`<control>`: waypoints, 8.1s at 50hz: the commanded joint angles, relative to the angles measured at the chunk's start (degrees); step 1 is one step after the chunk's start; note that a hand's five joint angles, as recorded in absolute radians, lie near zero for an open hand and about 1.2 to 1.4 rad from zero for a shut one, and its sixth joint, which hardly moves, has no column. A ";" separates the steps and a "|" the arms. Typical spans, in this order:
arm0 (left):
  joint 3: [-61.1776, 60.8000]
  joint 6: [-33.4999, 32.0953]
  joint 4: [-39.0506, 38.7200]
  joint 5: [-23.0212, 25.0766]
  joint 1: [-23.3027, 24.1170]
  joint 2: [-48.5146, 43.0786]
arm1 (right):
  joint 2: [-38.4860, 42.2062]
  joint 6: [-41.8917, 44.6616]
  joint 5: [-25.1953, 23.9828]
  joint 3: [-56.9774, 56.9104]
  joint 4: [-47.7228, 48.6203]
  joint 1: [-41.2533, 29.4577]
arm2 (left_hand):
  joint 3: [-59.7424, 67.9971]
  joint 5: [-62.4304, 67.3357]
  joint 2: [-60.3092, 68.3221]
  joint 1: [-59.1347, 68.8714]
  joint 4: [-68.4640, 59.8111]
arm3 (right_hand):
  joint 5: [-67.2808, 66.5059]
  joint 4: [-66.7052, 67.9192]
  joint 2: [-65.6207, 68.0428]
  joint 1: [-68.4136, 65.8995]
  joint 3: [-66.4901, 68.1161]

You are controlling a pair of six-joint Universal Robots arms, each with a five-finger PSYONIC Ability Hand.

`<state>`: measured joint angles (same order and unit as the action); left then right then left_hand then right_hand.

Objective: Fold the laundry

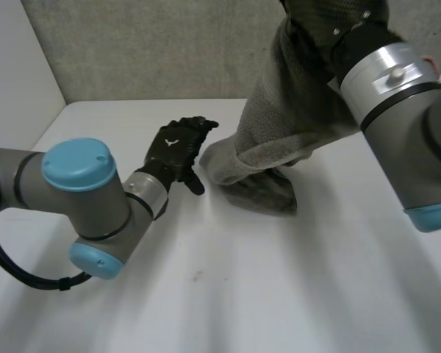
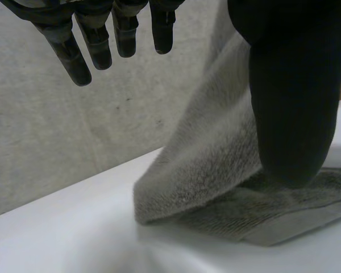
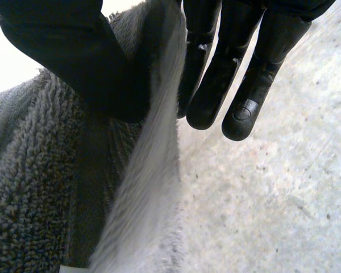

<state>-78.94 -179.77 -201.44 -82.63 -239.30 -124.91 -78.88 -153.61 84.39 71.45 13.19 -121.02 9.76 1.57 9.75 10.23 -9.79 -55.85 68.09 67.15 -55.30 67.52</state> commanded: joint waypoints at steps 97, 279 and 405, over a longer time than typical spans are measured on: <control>-2.61 -17.72 20.65 24.45 -7.85 3.97 | 7.85 -27.88 -10.03 29.63 -12.24 3.60 | 17.62 15.81 17.63 17.15 -17.59 | 42.86 -45.11 -44.16 32.32 -44.53; -0.42 -31.87 20.83 22.86 -15.58 -3.32 | 13.75 4.46 -1.51 20.49 -10.56 -0.80 | 36.28 34.48 36.30 35.82 -36.26 | -14.15 11.91 12.85 -24.70 12.48; -31.18 -27.04 -9.67 -5.44 -18.04 22.78 | 20.25 -9.61 -7.13 9.94 -18.20 18.27 | 70.24 68.43 70.25 69.77 -70.21 | 37.09 -39.34 -38.39 26.55 -38.76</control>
<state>-110.24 -206.80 -210.93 -88.18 -254.01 -104.05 -57.40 -163.18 77.83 80.47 -5.52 -104.59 69.67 58.61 69.73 68.08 -69.78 -17.65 27.57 28.12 -24.56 27.68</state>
